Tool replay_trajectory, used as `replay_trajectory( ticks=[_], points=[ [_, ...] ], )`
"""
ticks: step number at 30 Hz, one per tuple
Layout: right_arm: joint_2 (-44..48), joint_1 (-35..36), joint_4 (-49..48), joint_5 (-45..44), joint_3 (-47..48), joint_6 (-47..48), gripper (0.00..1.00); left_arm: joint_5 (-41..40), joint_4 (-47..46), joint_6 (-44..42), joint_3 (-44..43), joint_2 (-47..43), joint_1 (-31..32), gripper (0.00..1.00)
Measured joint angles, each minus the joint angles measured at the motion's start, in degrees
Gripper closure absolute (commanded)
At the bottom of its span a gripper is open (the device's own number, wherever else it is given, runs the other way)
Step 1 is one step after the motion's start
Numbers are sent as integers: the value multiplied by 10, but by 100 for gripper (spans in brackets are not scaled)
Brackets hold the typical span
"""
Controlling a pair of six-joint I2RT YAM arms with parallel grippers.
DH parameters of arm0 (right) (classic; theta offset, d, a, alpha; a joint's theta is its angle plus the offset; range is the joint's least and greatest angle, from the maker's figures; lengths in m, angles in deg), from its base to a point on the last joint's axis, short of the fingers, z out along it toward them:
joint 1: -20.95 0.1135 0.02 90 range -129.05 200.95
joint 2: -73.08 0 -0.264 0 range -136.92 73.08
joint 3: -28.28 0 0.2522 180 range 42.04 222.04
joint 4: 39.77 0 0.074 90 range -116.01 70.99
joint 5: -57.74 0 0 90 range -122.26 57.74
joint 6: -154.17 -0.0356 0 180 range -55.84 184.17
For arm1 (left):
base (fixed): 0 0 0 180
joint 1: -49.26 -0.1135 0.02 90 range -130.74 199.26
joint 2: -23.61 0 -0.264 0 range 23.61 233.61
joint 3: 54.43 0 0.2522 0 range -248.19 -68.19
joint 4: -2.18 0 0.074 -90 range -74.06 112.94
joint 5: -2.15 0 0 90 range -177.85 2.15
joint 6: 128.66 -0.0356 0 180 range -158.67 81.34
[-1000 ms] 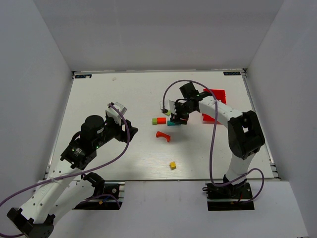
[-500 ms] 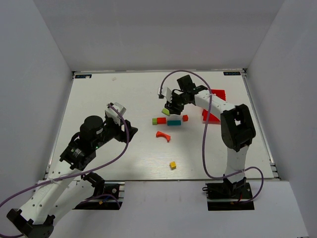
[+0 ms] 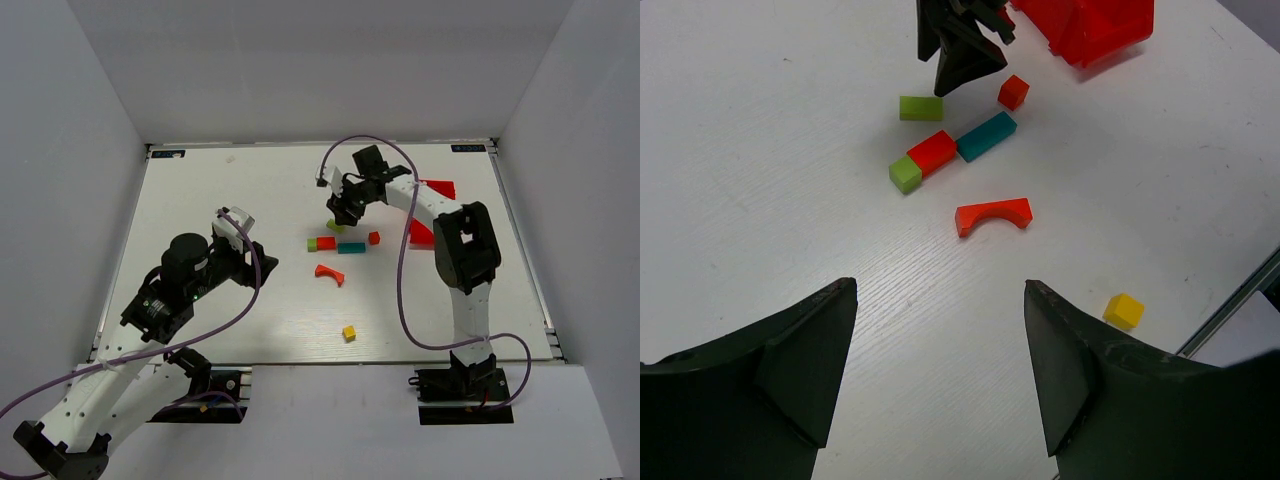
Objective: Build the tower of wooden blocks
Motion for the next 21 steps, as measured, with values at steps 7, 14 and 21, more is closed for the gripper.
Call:
replay_trajectory(
  ticks=[7, 14, 21],
  points=[
    [-55, 0, 14, 8, 38, -24, 42, 0, 0, 0, 0, 0, 0, 22],
    [-64, 0, 26, 14, 42, -32, 42, 0, 0, 0, 0, 0, 0, 22],
    [-74, 1, 26, 15, 50, -39, 42, 0, 0, 0, 0, 0, 0, 22]
  ],
)
